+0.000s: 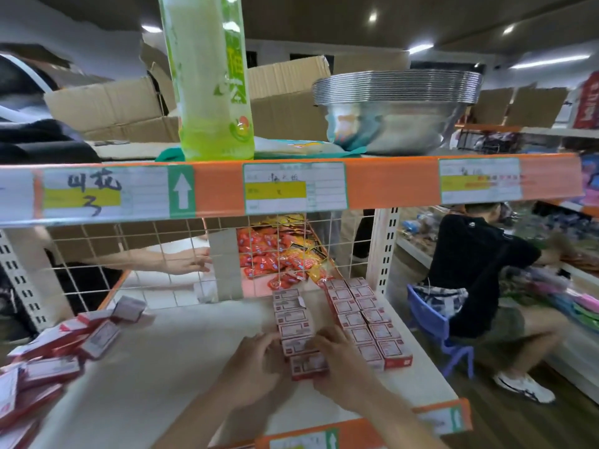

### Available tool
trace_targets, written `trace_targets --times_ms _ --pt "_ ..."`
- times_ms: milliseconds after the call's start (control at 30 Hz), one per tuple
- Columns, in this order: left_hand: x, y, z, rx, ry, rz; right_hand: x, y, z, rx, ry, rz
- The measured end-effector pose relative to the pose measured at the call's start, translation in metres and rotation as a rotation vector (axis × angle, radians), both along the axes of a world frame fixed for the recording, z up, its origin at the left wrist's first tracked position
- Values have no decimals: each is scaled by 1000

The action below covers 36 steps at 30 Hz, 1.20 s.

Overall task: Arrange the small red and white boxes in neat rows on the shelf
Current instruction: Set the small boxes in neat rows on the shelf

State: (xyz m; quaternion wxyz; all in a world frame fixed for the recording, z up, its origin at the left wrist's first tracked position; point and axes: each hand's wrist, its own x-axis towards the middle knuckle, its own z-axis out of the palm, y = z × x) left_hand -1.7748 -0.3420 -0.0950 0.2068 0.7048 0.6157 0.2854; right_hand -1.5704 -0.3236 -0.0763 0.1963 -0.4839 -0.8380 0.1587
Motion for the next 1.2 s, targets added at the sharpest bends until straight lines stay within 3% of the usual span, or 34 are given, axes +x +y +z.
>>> trace_targets --times_ms 167,833,1067,1200 --pt "4 -1 1 -27 23 30 -5 3 6 -150 -9 -34" --pt "4 -13 17 -67 -28 26 -10 -2 14 -170 -80 -38" --pt "-45 -38 36 -98 382 139 -32 -3 37 -45 -400 5" --pt "-85 -61 40 -129 396 259 -67 -7 42 -15 -356 15"
